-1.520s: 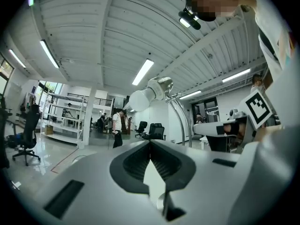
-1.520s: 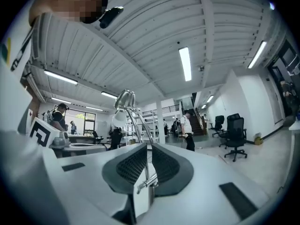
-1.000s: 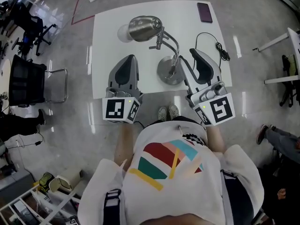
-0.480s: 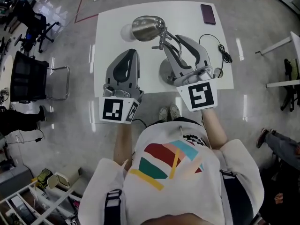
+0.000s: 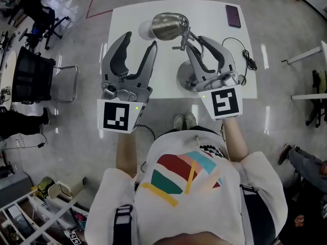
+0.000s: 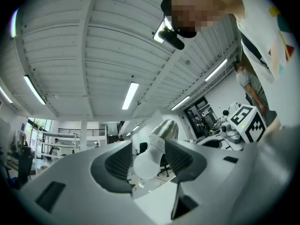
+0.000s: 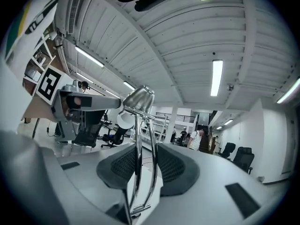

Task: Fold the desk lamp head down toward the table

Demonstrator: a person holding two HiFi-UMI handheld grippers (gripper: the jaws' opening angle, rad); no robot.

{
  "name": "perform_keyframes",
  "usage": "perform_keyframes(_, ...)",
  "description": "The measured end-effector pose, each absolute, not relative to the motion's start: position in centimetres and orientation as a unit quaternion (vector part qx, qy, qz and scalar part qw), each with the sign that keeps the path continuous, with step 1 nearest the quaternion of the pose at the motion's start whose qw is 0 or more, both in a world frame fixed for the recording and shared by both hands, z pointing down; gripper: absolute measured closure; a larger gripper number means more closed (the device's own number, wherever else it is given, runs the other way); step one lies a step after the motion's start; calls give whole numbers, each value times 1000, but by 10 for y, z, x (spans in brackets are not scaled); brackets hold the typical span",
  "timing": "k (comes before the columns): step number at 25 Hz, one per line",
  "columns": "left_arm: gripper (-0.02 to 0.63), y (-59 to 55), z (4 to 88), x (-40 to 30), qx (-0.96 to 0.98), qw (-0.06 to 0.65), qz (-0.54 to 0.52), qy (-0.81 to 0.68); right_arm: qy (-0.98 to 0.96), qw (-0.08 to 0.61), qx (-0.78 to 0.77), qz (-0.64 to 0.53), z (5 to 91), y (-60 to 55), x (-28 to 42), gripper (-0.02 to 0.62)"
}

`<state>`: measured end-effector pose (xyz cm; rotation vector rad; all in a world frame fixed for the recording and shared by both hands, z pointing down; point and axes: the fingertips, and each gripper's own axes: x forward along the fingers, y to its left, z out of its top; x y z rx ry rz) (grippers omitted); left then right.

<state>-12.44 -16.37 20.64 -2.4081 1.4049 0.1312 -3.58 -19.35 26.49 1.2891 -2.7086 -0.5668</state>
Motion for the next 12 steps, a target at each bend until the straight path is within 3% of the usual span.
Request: perform_keyframes(12, 345, -161, 185, -104, -879, 181, 77, 434, -891, 35, 418, -177, 265, -196, -38, 472)
